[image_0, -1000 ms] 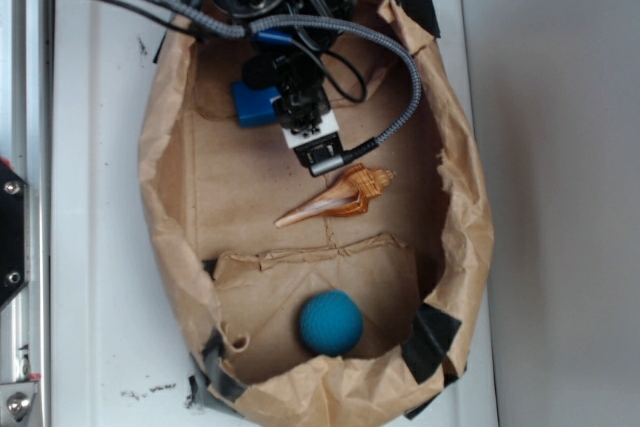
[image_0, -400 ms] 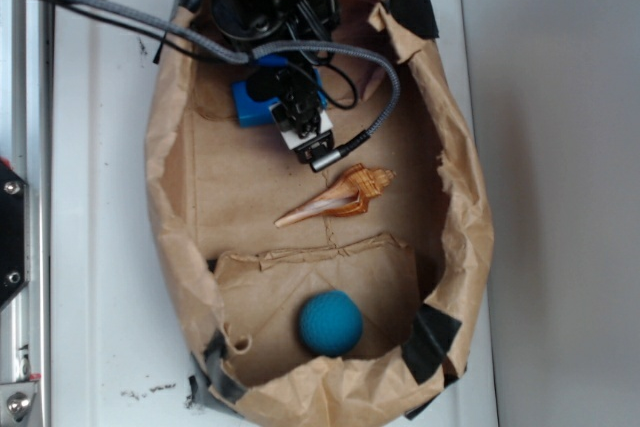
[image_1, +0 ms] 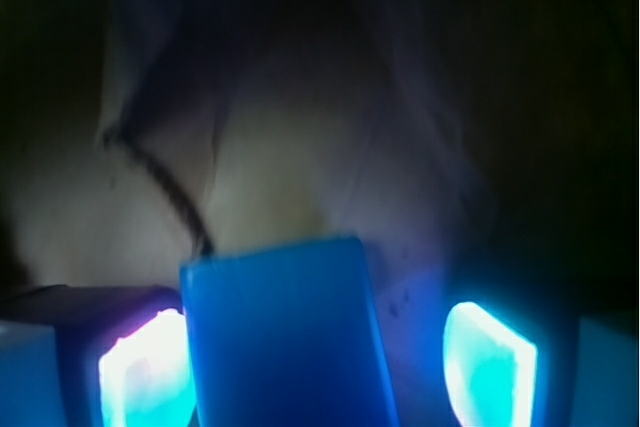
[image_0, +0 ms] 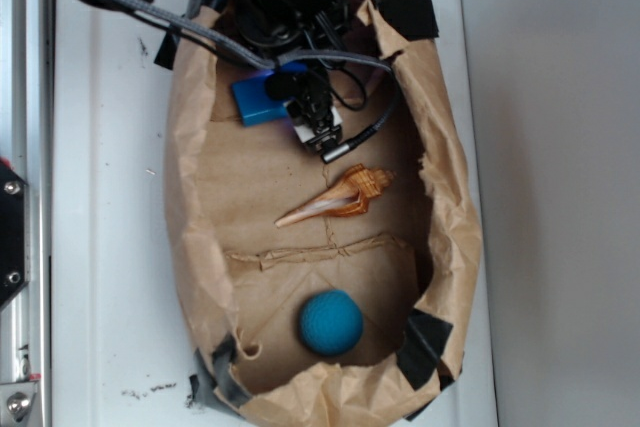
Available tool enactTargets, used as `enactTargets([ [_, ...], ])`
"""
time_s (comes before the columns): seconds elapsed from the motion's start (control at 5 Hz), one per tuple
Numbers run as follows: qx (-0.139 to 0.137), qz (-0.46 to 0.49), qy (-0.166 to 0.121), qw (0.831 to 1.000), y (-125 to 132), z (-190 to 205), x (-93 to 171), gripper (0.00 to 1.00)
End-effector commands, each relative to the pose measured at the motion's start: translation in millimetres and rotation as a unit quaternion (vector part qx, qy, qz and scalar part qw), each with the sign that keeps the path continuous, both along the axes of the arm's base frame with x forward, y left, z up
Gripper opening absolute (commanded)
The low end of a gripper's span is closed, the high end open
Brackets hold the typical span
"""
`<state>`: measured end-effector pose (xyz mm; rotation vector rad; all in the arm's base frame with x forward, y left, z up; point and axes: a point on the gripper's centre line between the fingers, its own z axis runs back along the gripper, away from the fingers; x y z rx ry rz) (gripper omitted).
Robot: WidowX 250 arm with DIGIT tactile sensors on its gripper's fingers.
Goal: Grab the blue block.
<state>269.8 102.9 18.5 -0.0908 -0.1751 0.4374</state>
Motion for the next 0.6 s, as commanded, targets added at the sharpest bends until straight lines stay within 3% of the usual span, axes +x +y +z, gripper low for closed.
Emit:
enactTargets([
  [0.0,0.0,0.003,-0.008,1.0,3,-6,-1,0.0],
  [0.4,-0.025,-0.044,-0.036,0.998,-28,27,-2,0.0],
])
